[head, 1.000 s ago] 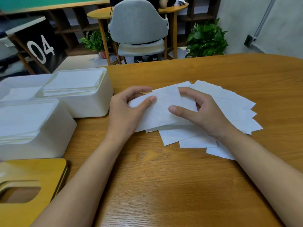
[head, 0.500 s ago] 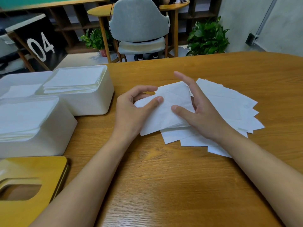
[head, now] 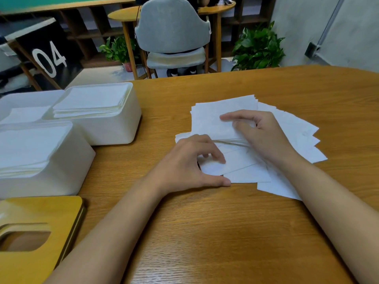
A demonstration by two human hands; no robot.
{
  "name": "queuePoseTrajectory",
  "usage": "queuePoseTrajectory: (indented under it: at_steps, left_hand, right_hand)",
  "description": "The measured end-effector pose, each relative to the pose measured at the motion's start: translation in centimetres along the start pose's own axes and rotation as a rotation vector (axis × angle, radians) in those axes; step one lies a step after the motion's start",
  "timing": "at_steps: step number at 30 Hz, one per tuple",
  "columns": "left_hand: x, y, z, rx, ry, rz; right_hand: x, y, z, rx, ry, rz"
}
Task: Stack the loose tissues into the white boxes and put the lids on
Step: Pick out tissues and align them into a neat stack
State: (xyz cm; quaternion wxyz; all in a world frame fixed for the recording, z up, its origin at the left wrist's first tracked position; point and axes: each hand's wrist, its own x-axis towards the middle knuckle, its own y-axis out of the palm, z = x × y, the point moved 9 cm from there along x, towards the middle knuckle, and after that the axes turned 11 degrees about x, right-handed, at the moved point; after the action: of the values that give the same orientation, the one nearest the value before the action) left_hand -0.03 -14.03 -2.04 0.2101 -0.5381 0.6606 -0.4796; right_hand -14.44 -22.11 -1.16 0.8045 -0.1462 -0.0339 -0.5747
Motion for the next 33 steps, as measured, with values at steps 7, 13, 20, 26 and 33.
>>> queuePoseTrajectory:
  at_steps: [7,13,20,26,33]
  left_hand:
    - [-0.2,-0.2,0.4,-0.035,-0.003,0.011]
    - [-0.2,-2.3,1.0,-0.151,-0.054,-0.138]
    - [-0.6,-4.9,1.3,-0.306,-0.087,-0.297]
    - [-0.9,-5.7,3.2,-0.555,-0.213,-0.453]
    - [-1.1,-4.8,5.4,-0.575,-0.404,-0.511]
  right_hand:
    - [-0.1,0.1,-0.3,0.016,0.014,-0.009]
    - [-0.1,0.1,0.3,0.039,-0.007,0.005]
    - [-0.4,0.0,0.5,0.168,0.061,-0.026]
    - [-0.9,1.8,0.4,0.424,0.093,0.173]
    - [-1.2,1.4,0.7,0.221,-0.005,0.060]
